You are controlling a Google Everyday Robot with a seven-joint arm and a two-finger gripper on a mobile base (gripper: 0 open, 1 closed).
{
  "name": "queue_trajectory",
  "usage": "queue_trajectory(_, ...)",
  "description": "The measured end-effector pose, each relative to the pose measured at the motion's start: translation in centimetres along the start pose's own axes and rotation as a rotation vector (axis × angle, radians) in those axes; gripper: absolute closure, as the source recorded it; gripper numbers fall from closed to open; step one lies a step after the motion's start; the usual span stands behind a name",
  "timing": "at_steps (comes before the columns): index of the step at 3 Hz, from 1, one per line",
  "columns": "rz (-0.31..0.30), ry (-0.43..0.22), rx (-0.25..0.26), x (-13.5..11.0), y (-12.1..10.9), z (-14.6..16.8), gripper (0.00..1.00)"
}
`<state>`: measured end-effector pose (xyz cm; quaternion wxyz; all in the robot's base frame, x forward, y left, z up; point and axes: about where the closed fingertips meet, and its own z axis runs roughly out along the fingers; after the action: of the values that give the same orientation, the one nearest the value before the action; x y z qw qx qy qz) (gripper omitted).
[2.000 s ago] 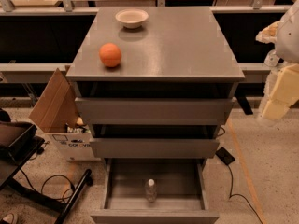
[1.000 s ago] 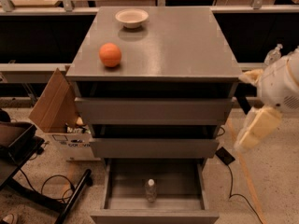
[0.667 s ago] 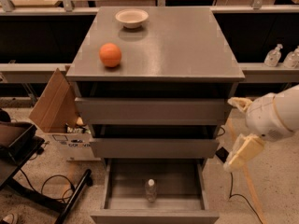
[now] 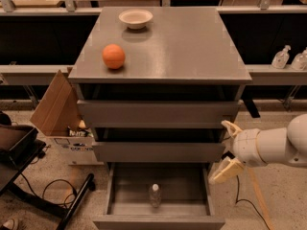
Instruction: Pick water bottle from bottom drawer and place on counter
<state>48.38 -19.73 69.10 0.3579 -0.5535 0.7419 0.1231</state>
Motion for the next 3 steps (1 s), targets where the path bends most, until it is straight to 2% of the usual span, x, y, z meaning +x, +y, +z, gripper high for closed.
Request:
queue_trajectory(1, 0.004, 0.0, 0.066, 0.2, -1.8, 0.3, 0.0)
queue_trajectory(2, -0.001, -0.005, 0.062, 0.0, -1.7, 0.4, 0.0)
queue_trajectory(3, 0.044, -0.056, 0.026, 1.8, 0.1, 3.6, 0.0)
